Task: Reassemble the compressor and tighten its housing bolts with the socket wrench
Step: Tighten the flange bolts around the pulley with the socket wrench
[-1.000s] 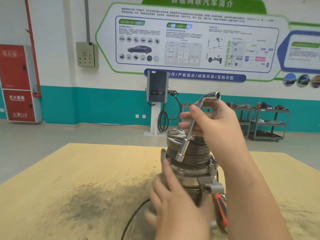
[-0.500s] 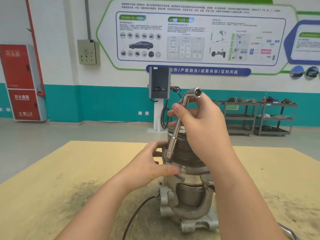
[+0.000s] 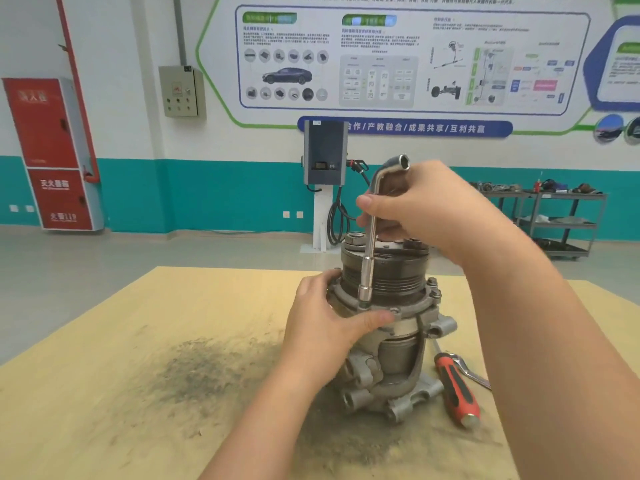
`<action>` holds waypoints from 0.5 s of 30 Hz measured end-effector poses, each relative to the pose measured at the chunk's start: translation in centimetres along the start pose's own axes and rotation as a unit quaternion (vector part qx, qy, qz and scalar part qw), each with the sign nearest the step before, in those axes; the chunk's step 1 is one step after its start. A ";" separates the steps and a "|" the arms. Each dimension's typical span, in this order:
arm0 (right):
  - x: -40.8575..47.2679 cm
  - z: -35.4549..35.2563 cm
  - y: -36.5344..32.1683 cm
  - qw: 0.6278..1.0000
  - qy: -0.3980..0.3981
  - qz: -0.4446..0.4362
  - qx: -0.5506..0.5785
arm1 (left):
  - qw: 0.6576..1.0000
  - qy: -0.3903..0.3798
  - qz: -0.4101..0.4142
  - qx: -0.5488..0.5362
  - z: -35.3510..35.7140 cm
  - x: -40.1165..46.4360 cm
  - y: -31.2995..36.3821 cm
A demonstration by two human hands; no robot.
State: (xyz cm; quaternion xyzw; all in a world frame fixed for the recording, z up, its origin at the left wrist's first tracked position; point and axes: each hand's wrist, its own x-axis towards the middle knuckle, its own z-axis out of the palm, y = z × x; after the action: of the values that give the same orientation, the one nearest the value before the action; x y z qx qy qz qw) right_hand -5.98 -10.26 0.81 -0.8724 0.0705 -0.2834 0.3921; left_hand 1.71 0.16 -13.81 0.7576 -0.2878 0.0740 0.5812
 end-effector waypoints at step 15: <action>-1.0 -4.4 4.8 0.995 0.095 -0.005 -0.009 | 0.903 0.257 0.060 0.340 6.7 -4.2 4.8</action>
State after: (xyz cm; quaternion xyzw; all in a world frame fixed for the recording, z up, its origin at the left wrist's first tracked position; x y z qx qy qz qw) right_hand -8.78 -16.08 -0.77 -0.8453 0.1059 -0.3658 0.3747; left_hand -5.77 -5.29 -13.79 0.8450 -0.1307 0.3942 0.3369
